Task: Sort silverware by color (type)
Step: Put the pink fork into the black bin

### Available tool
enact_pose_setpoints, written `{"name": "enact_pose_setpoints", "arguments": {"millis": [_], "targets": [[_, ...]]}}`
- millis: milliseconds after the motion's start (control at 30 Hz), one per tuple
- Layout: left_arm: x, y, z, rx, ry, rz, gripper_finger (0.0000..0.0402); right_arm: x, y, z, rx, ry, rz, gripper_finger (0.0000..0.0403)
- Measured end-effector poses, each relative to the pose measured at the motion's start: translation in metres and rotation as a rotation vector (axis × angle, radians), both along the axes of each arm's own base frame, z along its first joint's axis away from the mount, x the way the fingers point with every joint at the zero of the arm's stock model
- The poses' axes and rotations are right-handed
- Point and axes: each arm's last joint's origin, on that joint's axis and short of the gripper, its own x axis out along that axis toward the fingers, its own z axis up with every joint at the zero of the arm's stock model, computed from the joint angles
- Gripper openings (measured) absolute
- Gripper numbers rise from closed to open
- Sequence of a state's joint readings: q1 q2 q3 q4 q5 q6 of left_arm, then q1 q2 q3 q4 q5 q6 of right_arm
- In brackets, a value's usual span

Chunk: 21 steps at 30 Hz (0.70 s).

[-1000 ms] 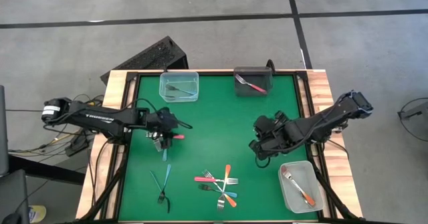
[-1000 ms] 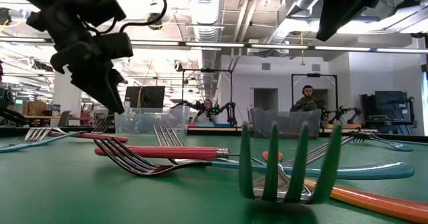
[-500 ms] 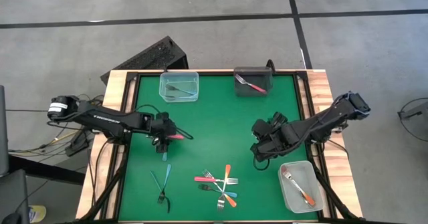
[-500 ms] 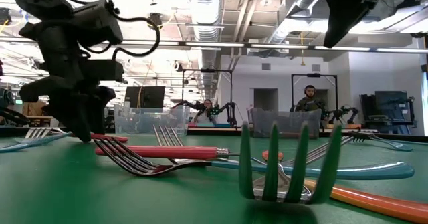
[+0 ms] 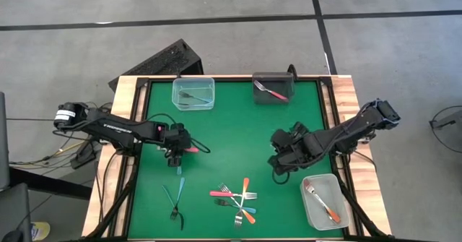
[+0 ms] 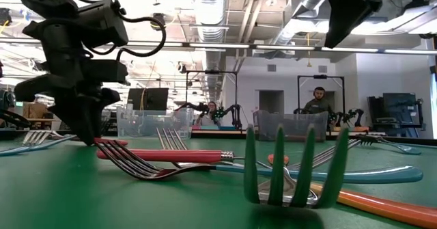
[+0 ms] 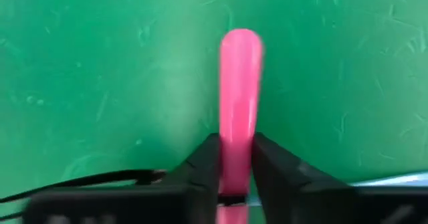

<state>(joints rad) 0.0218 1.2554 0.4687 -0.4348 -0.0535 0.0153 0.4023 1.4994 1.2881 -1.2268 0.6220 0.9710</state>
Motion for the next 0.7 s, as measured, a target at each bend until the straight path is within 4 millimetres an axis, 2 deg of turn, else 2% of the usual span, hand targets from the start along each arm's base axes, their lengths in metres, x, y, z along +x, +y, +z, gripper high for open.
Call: {"name": "enact_pose_setpoints", "arguments": {"millis": [33,67,167,333,567,700], "targets": [[0.001,0.000,0.002,-0.002,-0.007,0.002,0.0034,0.001,0.000,0.000,0.005,-0.013,0.000,0.0093],[0.001,0.000,0.004,-0.002,-0.013,0.014,0.0032,0.002,0.001,0.000,0.011,-0.027,0.000,0.0093],[0.005,0.001,0.013,0.026,-0.053,0.060,0.0032,0.007,0.003,0.002,0.005,-0.094,-0.003,0.0093],[0.013,-0.007,0.028,0.179,-0.145,0.092,0.0038,0.012,0.005,0.005,-0.060,-0.178,-0.006,0.0093],[0.027,-0.032,0.058,0.464,-0.442,-0.022,0.0036,0.012,0.003,0.007,-0.152,-0.224,-0.029,0.0093],[0.033,-0.048,0.070,0.676,-0.521,-0.148,0.0039,0.026,0.007,0.001,-0.166,-0.258,-0.014,0.0093]]}}
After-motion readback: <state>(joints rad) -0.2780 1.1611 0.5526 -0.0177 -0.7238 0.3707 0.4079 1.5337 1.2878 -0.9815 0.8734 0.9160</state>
